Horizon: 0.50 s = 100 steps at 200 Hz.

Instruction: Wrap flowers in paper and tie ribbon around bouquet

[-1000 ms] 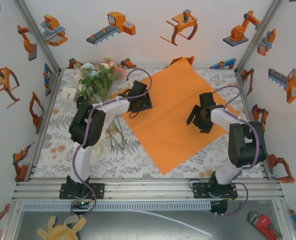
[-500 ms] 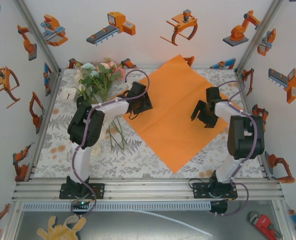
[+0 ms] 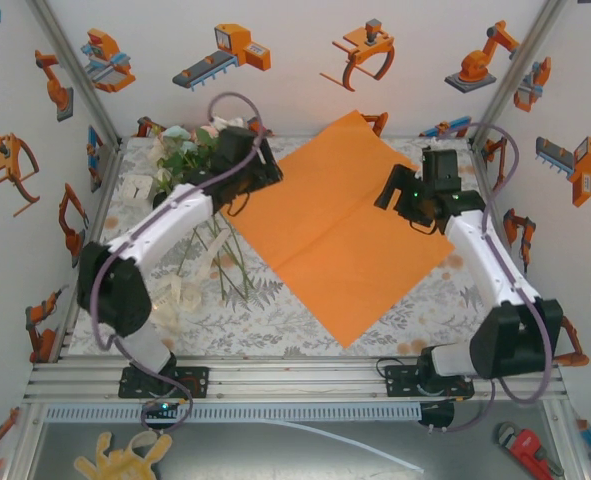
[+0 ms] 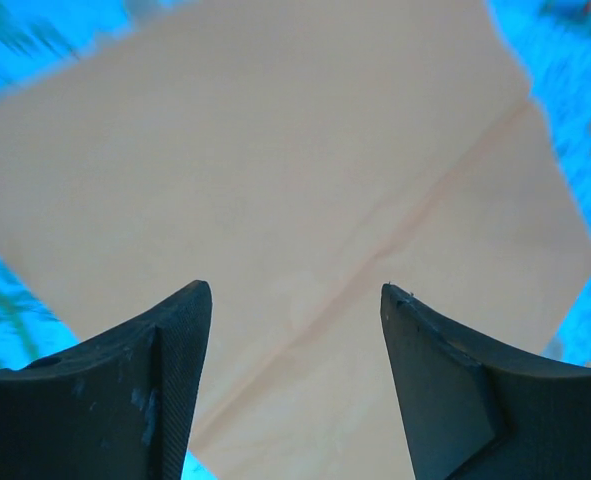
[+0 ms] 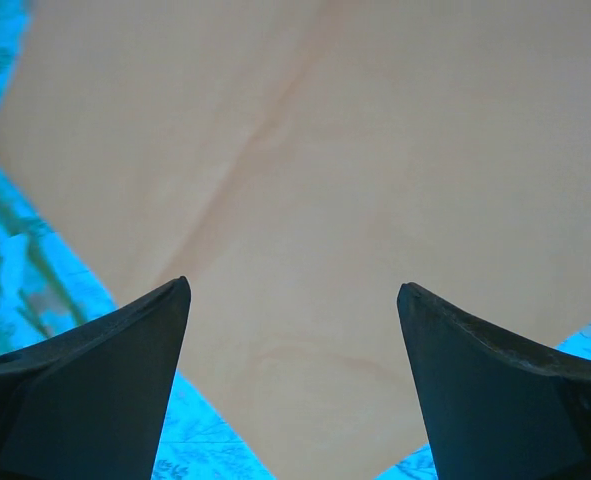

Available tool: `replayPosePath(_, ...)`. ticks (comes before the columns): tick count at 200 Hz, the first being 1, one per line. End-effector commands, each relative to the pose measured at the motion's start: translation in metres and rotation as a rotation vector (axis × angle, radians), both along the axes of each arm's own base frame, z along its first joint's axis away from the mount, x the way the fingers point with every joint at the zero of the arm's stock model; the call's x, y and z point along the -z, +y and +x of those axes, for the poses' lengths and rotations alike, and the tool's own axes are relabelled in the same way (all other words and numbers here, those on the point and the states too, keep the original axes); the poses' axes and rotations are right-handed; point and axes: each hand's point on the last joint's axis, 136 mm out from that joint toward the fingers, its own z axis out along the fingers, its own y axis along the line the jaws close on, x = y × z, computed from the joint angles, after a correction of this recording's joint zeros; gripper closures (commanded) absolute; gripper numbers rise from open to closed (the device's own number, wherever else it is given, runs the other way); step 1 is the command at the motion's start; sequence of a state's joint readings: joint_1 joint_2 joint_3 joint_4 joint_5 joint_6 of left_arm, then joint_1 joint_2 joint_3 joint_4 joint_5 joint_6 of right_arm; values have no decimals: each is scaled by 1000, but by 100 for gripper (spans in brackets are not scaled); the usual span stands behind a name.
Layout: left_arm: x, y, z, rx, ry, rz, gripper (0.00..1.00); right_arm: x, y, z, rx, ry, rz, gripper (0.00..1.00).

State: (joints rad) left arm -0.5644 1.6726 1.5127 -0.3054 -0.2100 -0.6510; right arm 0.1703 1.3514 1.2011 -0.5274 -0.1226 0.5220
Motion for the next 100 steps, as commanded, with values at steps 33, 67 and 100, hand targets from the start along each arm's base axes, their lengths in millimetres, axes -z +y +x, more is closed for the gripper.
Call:
replayPosePath(33, 68, 137, 23, -308, 242, 259, 39, 1, 47, -36, -68, 43, 15, 23)
replayPosePath(67, 107, 143, 58, -263, 286, 348, 32, 8, 49, -49, -81, 59, 23, 23)
replayPosePath(100, 152, 131, 86, -135, 336, 407, 22, 20, 42, -60, -77, 85, -8, 23)
